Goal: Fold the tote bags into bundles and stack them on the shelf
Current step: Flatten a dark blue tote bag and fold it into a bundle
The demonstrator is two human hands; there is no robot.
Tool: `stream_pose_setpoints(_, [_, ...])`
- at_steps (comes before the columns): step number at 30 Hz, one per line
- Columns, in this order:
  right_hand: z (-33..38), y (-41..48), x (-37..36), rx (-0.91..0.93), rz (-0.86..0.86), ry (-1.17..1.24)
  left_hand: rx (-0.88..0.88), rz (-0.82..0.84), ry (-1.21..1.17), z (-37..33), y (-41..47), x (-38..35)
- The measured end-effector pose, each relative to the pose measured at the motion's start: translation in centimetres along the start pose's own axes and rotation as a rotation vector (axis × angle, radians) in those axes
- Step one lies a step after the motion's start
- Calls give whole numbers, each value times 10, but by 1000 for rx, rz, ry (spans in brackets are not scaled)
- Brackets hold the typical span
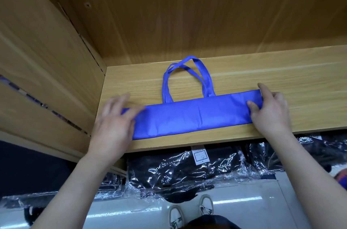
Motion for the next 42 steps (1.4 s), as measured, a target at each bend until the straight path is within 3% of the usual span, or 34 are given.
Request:
stream_pose_setpoints(4, [12,-2,8,65,-157,-126,-71,278,-27,-10,-3,-2])
stream_pose_setpoints(6, [30,-9,9,233,-169,-210,-68,360,69,-13,-9,0])
stream_pose_setpoints(7, [42,-16,7,357,-89,-187,-72,375,112,-14,-14,0])
stream_pose_setpoints(9, [67,-37,-7,566,220,-189,-109,363,189,-20,-25,-1])
stream_pose_setpoints(11, [79,-59,-35,659,464,-415,-152,320,255,-23,-36,-5])
stream_pose_setpoints(15, [69,-73,-69,737,306,-458,-202,188,245,-19,-55,-10])
stream_pose_setpoints(18, [68,-68,-64,781,281,-302,-340,14,-36,-10,-62,6])
stream_pose_setpoints(22, [73,-76,-59,749,548,165,-349,-214,-656,-34,-61,57])
stream_pose_setpoints(25, [80,-92,-57,655,650,459,-264,-171,-1030,-58,-42,70])
stream_pose_setpoints(26, [82,-96,-56,597,696,537,-176,-93,-990,-62,-35,64])
stream_pose_setpoints(29, [83,-103,-52,444,819,845,-54,149,-576,-71,-23,26])
stream_pose_setpoints(33, [88,-103,-52,346,752,1157,27,108,-570,-75,-14,-2])
stream_pose_setpoints(35, [92,-95,-52,304,578,1079,54,144,-505,-76,-8,-5])
stream_pose_setpoints(38, [97,-77,-50,246,350,649,73,200,-446,-82,-5,-6])
stream_pose_setpoints(42, [106,-68,-47,228,264,263,91,106,-276,-84,-10,-4])
Point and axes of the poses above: each hand's wrist, its own y-axis towards the middle knuckle, its own x-axis out of the back of the hand, z = x × y, the point moved 1 cm from there along y, towards the middle knuckle, and after that the axes turned 12 degrees about z, right-handed, at the moved point
